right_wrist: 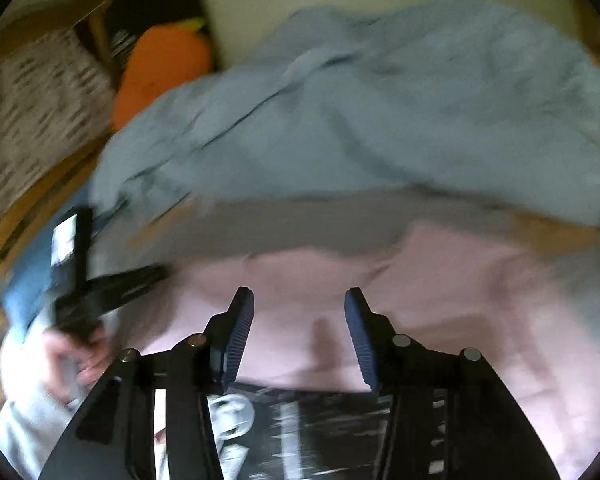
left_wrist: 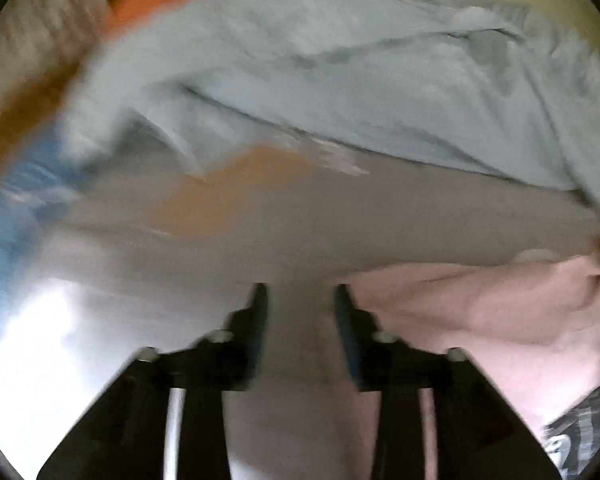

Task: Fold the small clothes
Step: 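Position both tools open above the T-shirt collar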

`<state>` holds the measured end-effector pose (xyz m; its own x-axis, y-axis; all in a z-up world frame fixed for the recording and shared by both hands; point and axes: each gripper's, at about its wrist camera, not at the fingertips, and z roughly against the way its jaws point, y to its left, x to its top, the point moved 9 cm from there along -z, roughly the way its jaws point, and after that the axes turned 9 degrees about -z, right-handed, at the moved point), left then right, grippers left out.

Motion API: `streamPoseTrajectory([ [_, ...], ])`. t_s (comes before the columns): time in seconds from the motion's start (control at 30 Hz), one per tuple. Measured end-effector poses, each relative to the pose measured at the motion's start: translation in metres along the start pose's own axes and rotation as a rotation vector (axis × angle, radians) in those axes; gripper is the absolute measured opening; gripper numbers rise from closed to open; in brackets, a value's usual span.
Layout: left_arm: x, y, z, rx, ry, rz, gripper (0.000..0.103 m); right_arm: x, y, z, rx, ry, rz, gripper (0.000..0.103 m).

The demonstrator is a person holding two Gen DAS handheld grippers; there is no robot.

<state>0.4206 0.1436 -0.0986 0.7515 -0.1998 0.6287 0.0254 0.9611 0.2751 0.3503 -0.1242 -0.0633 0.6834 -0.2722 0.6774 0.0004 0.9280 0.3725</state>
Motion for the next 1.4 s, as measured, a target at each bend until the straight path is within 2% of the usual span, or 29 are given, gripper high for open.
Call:
streamPoseTrajectory([
  [0.07, 0.008, 0.004, 0.040, 0.005, -0.117, -0.019, 0.041, 0.018, -0.022, 0.018, 0.007, -0.046, -0.080, 0.049],
  [0.13, 0.016, 0.003, 0.081, 0.012, -0.202, 0.002, 0.043, 0.032, -0.037, 0.035, 0.027, -0.076, -0.139, 0.049],
  [0.17, 0.021, -0.002, 0.103, -0.010, -0.255, 0.012, 0.045, 0.039, -0.044, 0.043, 0.031, -0.096, -0.153, 0.049],
  [0.23, 0.033, -0.022, 0.148, -0.089, -0.356, 0.036, 0.062, 0.052, -0.061, 0.064, 0.003, -0.153, -0.158, 0.049],
  [0.27, 0.040, -0.035, 0.167, -0.122, -0.390, 0.041, 0.066, 0.060, -0.069, 0.075, -0.023, -0.189, -0.157, 0.049],
  [0.37, 0.058, -0.071, 0.219, -0.164, -0.492, 0.032, 0.070, 0.080, -0.100, 0.118, -0.090, -0.304, -0.160, 0.051],
  [0.4, 0.065, -0.084, 0.233, -0.171, -0.518, 0.025, 0.075, 0.086, -0.111, 0.134, -0.104, -0.343, -0.175, 0.052],
  [0.47, 0.077, -0.105, 0.246, -0.182, -0.515, 0.045, 0.077, 0.093, -0.132, 0.154, -0.121, -0.389, -0.202, 0.054],
  [0.57, 0.083, -0.138, 0.252, -0.293, -0.497, 0.088, 0.077, 0.097, -0.156, 0.163, -0.162, -0.396, -0.212, 0.054],
  [0.67, 0.068, -0.174, 0.246, -0.386, -0.500, 0.096, 0.077, 0.098, -0.181, 0.168, -0.195, -0.395, -0.278, 0.054],
  [0.73, 0.049, -0.201, 0.224, -0.405, -0.516, 0.060, 0.077, 0.098, -0.191, 0.169, -0.175, -0.384, -0.313, 0.054],
  [0.77, 0.040, -0.219, 0.205, -0.405, -0.474, 0.026, 0.077, 0.099, -0.195, 0.171, -0.172, -0.375, -0.331, 0.054],
  [0.8, 0.031, -0.237, 0.181, -0.381, -0.367, -0.009, 0.067, 0.100, -0.198, 0.173, -0.171, -0.371, -0.337, 0.054],
  [0.83, 0.025, -0.250, 0.168, -0.384, -0.301, -0.034, 0.048, 0.102, -0.198, 0.175, -0.172, -0.367, -0.327, 0.054],
  [0.87, 0.024, -0.256, 0.169, -0.418, -0.308, -0.047, 0.048, 0.103, -0.197, 0.177, -0.175, -0.361, -0.305, 0.054],
  [0.9, 0.026, -0.258, 0.176, -0.437, -0.336, -0.055, 0.050, 0.104, -0.198, 0.179, -0.185, -0.346, -0.276, 0.054],
  [0.97, 0.030, -0.254, 0.195, -0.438, -0.408, -0.057, 0.062, 0.099, -0.195, 0.180, -0.196, -0.285, -0.192, 0.054],
  [1.0, 0.032, -0.250, 0.205, -0.446, -0.447, -0.051, 0.068, 0.092, -0.188, 0.175, -0.178, -0.216, -0.104, 0.054],
  [1.1, 0.036, -0.243, 0.215, -0.467, -0.490, -0.018, 0.068, 0.046, -0.169, 0.154, -0.198, -0.006, 0.188, 0.054],
  [1.13, 0.037, -0.239, 0.214, -0.465, -0.495, -0.005, 0.068, 0.026, -0.168, 0.146, -0.200, 0.065, 0.251, 0.054],
  [1.23, 0.039, -0.231, 0.208, -0.440, -0.496, 0.025, 0.068, -0.015, -0.178, 0.133, -0.207, 0.211, 0.275, 0.054],
  [1.33, 0.039, -0.218, 0.204, -0.435, -0.488, 0.066, 0.068, -0.035, -0.189, 0.131, -0.213, 0.270, 0.273, 0.052],
  [1.4, 0.039, -0.212, 0.201, -0.446, -0.483, 0.088, 0.068, -0.044, -0.187, 0.131, -0.165, 0.304, 0.274, 0.041],
])
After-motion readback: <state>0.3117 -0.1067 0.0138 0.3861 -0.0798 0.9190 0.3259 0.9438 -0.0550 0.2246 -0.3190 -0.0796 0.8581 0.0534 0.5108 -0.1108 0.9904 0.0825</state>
